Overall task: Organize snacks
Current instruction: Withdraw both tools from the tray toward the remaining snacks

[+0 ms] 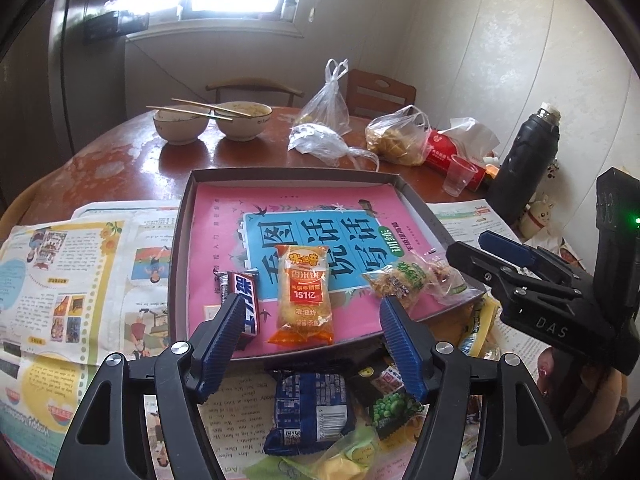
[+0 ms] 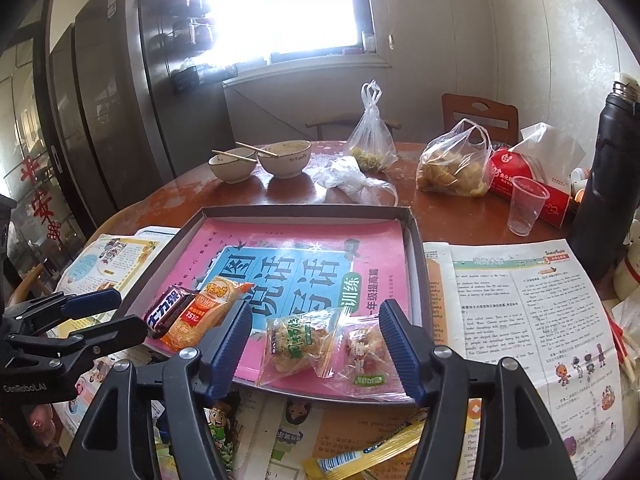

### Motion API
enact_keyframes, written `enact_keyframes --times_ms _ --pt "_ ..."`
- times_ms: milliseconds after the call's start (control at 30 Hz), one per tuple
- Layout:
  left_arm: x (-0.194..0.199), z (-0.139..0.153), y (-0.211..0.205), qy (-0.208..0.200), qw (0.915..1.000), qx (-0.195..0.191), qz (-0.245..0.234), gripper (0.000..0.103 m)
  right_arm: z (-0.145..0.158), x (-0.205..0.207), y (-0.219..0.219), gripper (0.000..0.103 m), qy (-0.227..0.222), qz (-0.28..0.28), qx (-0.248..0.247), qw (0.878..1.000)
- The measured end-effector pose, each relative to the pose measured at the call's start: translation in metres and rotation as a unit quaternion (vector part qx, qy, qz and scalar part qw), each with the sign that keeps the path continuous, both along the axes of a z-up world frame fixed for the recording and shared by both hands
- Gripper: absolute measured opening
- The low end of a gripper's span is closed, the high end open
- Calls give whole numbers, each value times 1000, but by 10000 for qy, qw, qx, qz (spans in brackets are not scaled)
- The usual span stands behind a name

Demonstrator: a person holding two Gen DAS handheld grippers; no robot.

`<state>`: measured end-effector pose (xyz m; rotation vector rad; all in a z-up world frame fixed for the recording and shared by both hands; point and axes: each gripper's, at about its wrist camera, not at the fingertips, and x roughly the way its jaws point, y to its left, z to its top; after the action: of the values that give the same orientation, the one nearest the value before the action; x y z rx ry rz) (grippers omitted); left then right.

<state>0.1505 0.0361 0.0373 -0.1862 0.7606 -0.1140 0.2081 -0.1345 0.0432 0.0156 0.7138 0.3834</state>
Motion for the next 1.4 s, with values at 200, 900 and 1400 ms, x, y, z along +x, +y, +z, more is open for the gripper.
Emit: enact_keyframes --times_ms 200,900,1400 --pt "-12 5 4 -69 9999 47 139 75 12 -8 -10 68 -88 -70 -18 9999" --pt "-49 24 6 -317 9995 67 41 78 38 -32 -31 73 -199 -196 89 9996" --pt "-70 19 -2 -227 9994 179 -169 78 46 -45 -38 73 -254 -109 182 9995"
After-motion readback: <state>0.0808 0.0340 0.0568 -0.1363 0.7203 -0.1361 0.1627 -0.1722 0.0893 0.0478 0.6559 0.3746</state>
